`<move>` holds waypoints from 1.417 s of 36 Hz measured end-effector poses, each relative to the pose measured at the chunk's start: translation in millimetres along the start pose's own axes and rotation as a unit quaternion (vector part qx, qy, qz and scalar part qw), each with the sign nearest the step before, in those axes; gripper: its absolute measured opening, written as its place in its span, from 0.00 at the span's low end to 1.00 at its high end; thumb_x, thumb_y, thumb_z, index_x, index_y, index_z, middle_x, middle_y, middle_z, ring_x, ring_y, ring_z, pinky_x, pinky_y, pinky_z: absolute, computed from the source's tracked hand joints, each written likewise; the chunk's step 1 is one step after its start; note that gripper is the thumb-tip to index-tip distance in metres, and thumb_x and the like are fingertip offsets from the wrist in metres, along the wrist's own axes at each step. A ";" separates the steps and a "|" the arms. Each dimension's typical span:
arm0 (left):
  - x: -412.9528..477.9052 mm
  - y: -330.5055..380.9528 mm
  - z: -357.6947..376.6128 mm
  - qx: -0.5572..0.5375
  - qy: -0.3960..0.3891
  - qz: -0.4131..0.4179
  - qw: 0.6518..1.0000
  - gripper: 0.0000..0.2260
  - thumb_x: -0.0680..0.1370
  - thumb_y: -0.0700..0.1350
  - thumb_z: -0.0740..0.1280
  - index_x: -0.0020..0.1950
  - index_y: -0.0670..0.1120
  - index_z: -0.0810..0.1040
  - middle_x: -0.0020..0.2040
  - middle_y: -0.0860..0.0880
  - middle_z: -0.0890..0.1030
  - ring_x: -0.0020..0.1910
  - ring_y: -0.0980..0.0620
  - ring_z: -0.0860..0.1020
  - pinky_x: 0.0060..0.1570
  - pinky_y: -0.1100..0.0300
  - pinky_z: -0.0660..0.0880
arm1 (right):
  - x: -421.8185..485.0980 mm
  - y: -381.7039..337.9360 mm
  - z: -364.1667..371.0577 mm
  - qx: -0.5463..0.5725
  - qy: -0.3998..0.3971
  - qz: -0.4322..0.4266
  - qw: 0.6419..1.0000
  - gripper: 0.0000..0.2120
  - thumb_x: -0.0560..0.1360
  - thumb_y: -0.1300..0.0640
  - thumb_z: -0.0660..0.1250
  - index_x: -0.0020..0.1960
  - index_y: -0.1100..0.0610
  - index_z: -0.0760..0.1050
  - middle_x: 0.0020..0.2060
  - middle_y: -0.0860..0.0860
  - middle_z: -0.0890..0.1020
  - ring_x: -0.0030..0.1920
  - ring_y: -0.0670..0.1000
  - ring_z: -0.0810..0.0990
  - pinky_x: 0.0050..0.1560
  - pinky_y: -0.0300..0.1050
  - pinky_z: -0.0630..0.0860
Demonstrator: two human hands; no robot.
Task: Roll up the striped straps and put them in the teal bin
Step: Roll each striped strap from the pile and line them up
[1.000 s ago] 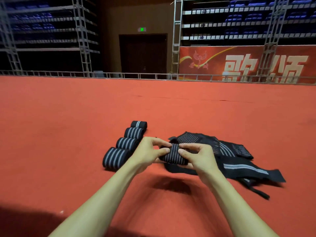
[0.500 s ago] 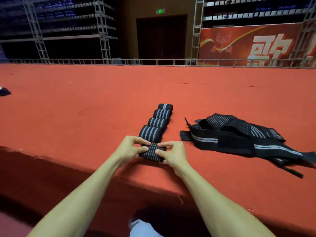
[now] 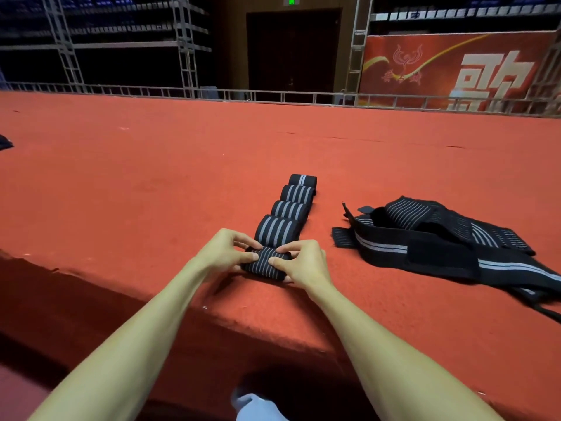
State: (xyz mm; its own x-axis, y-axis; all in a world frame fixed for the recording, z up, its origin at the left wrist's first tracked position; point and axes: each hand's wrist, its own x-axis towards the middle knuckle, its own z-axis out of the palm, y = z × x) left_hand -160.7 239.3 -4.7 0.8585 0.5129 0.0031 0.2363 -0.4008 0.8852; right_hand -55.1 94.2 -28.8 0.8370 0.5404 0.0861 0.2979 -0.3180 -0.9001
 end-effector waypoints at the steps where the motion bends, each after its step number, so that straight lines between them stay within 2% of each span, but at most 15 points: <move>1: -0.5 -0.4 -0.8 0.012 -0.003 0.004 1.000 0.07 0.75 0.35 0.72 0.50 0.45 0.84 0.55 0.43 0.79 0.38 0.52 0.79 0.35 0.59 0.80 | 0.3 0.6 0.9 -0.015 -0.003 -0.005 1.000 0.10 0.66 0.51 0.80 0.43 0.45 0.82 0.49 0.52 0.82 0.48 0.56 0.84 0.45 0.54 0.83; 3: -0.6 -0.8 -1.4 0.053 0.003 0.023 0.998 0.07 0.75 0.36 0.73 0.50 0.47 0.84 0.53 0.45 0.80 0.35 0.54 0.79 0.35 0.57 0.79 | 1.7 2.9 1.2 -0.059 -0.005 -0.019 0.998 0.10 0.66 0.48 0.79 0.45 0.44 0.81 0.50 0.52 0.82 0.51 0.55 0.82 0.50 0.51 0.81; 5: 1.9 -0.8 -1.8 0.115 0.010 0.044 0.992 0.06 0.75 0.40 0.74 0.50 0.50 0.84 0.50 0.49 0.82 0.39 0.55 0.79 0.45 0.55 0.79 | 0.6 2.7 0.1 -0.131 0.008 -0.047 0.990 0.14 0.67 0.45 0.78 0.50 0.47 0.84 0.51 0.52 0.83 0.55 0.53 0.80 0.54 0.48 0.78; 7: 2.6 -1.9 -2.1 0.177 0.014 0.057 0.983 0.07 0.75 0.42 0.74 0.52 0.50 0.85 0.45 0.56 0.81 0.40 0.59 0.77 0.50 0.60 0.75 | 0.2 2.2 -1.6 -0.174 0.018 -0.059 0.983 0.16 0.67 0.42 0.76 0.53 0.47 0.83 0.52 0.51 0.82 0.57 0.53 0.79 0.55 0.47 0.77; 12: -4.1 -17.7 5.6 0.170 0.033 0.087 0.981 0.09 0.77 0.41 0.72 0.56 0.46 0.84 0.47 0.54 0.78 0.39 0.64 0.77 0.33 0.72 0.73 | -5.1 2.9 1.9 -0.193 0.001 -0.033 0.981 0.16 0.70 0.41 0.73 0.56 0.43 0.81 0.57 0.48 0.81 0.59 0.54 0.80 0.53 0.47 0.75; 14: -3.1 -22.5 6.3 0.191 0.044 0.086 0.977 0.09 0.76 0.42 0.73 0.57 0.48 0.84 0.49 0.52 0.76 0.47 0.56 0.78 0.41 0.68 0.75 | -7.0 1.6 3.2 -0.205 0.002 -0.045 0.978 0.16 0.71 0.41 0.72 0.57 0.43 0.80 0.57 0.47 0.79 0.60 0.53 0.79 0.54 0.48 0.75; 17: -1.3 -17.1 3.1 0.228 0.038 0.065 0.971 0.08 0.75 0.45 0.74 0.54 0.53 0.84 0.53 0.50 0.75 0.57 0.49 0.76 0.60 0.53 0.74 | -9.5 -0.1 1.1 -0.213 -0.003 -0.068 0.975 0.16 0.72 0.40 0.71 0.58 0.44 0.80 0.57 0.48 0.75 0.60 0.53 0.77 0.55 0.48 0.73; 20: -3.7 -6.8 2.1 0.220 0.028 0.056 0.973 0.08 0.75 0.41 0.74 0.52 0.51 0.84 0.52 0.51 0.74 0.62 0.49 0.73 0.67 0.54 0.68 | -10.4 1.7 -4.3 -0.163 -0.004 -0.086 0.983 0.17 0.70 0.41 0.74 0.55 0.46 0.82 0.54 0.47 0.75 0.57 0.50 0.77 0.56 0.45 0.73; 25: -6.4 17.5 2.3 0.212 0.082 0.059 0.972 0.09 0.72 0.40 0.76 0.44 0.54 0.83 0.55 0.48 0.75 0.57 0.50 0.75 0.63 0.57 0.70 | -5.2 2.7 -36.2 -0.086 0.034 -0.136 0.986 0.11 0.68 0.47 0.77 0.46 0.52 0.85 0.45 0.48 0.82 0.49 0.48 0.79 0.55 0.41 0.73; 31: 18.3 75.1 36.0 0.255 0.052 0.120 0.958 0.06 0.74 0.42 0.73 0.42 0.54 0.82 0.48 0.50 0.75 0.45 0.53 0.74 0.47 0.61 0.68 | 6.4 11.5 -132.9 -0.158 0.063 -0.143 0.975 0.07 0.68 0.48 0.77 0.42 0.49 0.84 0.44 0.48 0.78 0.48 0.49 0.78 0.53 0.48 0.76; 35: 44.7 117.1 88.1 0.260 0.022 0.172 0.950 0.02 0.76 0.44 0.72 0.46 0.47 0.84 0.44 0.52 0.79 0.44 0.52 0.77 0.47 0.61 0.71 | 14.4 19.2 -210.4 -0.214 0.103 -0.124 0.963 0.06 0.69 0.48 0.76 0.42 0.50 0.84 0.41 0.46 0.78 0.46 0.48 0.79 0.51 0.47 0.76; 39: 72.3 150.2 141.0 0.246 -0.014 0.189 0.951 0.04 0.76 0.47 0.71 0.48 0.47 0.84 0.45 0.46 0.84 0.45 0.48 0.80 0.50 0.56 0.76 | 24.3 35.0 -276.0 -0.270 0.123 -0.091 0.951 0.07 0.71 0.49 0.75 0.44 0.52 0.84 0.36 0.43 0.75 0.46 0.48 0.77 0.48 0.43 0.71; 44: 102.5 180.3 190.5 0.240 -0.027 0.185 0.953 0.09 0.78 0.48 0.70 0.57 0.47 0.82 0.57 0.46 0.81 0.57 0.48 0.78 0.50 0.62 0.68 | 43.4 65.0 -325.0 -0.295 0.128 -0.055 0.945 0.08 0.71 0.50 0.76 0.47 0.52 0.84 0.38 0.44 0.76 0.49 0.51 0.79 0.48 0.42 0.71; 48: 129.2 192.9 211.8 0.247 -0.044 0.169 0.953 0.13 0.80 0.49 0.67 0.63 0.49 0.78 0.65 0.43 0.77 0.64 0.46 0.75 0.57 0.60 0.67 | 64.0 77.4 -336.5 -0.292 0.115 -0.069 0.947 0.10 0.72 0.50 0.75 0.50 0.53 0.84 0.41 0.45 0.75 0.46 0.47 0.75 0.47 0.40 0.67; 51: 142.5 196.4 221.8 0.263 -0.051 0.165 0.949 0.13 0.80 0.47 0.68 0.64 0.48 0.77 0.64 0.43 0.77 0.63 0.46 0.75 0.57 0.60 0.68 | 80.2 76.9 -336.1 -0.282 0.098 -0.100 0.949 0.11 0.72 0.51 0.75 0.52 0.54 0.83 0.44 0.47 0.75 0.44 0.45 0.73 0.49 0.39 0.69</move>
State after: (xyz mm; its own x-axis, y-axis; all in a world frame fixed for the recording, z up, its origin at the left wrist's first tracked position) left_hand 108.9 65.3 66.4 0.9585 0.2279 0.1714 0.1179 -0.8641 0.4893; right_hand 189.2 -148.8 52.5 0.7906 0.4967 0.3581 0.6119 -0.6209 -0.4899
